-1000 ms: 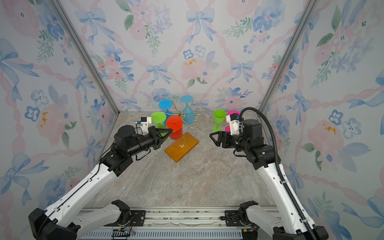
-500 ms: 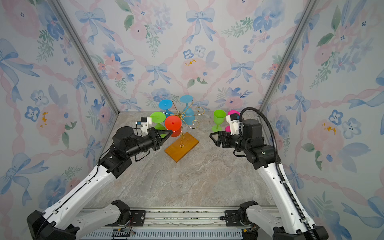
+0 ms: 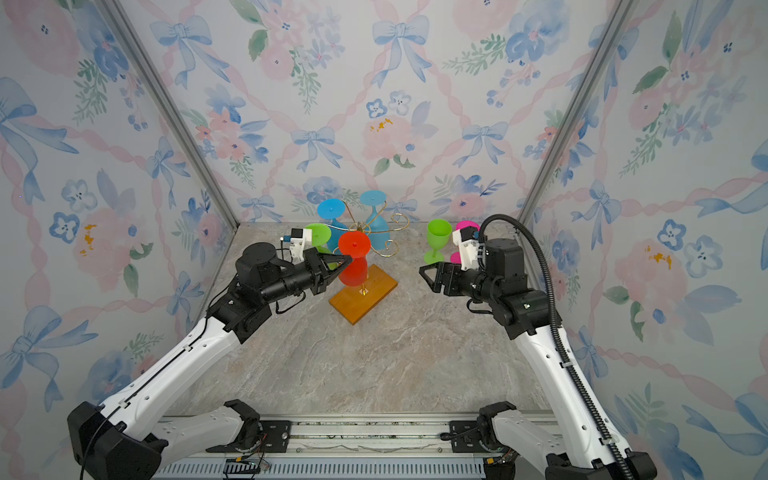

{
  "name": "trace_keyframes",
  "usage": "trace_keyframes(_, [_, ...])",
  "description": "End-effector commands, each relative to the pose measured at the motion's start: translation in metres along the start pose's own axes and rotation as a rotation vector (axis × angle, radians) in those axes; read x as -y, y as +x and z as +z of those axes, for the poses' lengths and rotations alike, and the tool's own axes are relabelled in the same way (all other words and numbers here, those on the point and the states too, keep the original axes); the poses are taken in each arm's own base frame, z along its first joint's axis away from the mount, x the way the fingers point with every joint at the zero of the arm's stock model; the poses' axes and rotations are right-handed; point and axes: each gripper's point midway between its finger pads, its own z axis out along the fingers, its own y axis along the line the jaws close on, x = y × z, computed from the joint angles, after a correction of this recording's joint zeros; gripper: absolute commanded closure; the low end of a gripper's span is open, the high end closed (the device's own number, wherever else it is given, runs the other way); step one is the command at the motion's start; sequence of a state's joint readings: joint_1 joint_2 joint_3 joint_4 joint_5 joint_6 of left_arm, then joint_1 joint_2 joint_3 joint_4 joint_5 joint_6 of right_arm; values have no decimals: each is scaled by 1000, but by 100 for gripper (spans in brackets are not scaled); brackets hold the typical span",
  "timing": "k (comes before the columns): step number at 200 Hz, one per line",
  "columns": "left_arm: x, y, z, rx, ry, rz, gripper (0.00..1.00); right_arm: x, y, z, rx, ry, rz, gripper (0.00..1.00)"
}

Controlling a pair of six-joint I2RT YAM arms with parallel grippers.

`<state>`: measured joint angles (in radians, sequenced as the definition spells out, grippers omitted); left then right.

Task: Take the wine glass off the wine glass rack
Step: 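Slide the red glass off the rack arm with the left gripper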

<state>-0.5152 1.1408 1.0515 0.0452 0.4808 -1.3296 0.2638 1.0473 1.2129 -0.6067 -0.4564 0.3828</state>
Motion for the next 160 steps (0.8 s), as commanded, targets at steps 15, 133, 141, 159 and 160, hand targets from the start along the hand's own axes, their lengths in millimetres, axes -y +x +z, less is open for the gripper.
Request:
trace_keyframes(15, [14, 0, 1, -26, 39, 54, 100, -1, -3, 2, 13, -7, -9, 22])
trace_keyframes(133, [22, 31, -4, -153, 92, 133, 100, -4, -9, 7, 21, -23, 9, 22])
trace_keyframes(141, [23, 33, -5, -160, 97, 140, 100, -5, -9, 7, 21, -26, 9, 22])
trace_keyframes(159, [22, 38, -7, -184, 103, 154, 100, -5, -9, 8, 20, -26, 13, 22])
trace_keyframes(160, [22, 38, -7, -184, 103, 154, 100, -5, -9, 8, 20, -26, 12, 22])
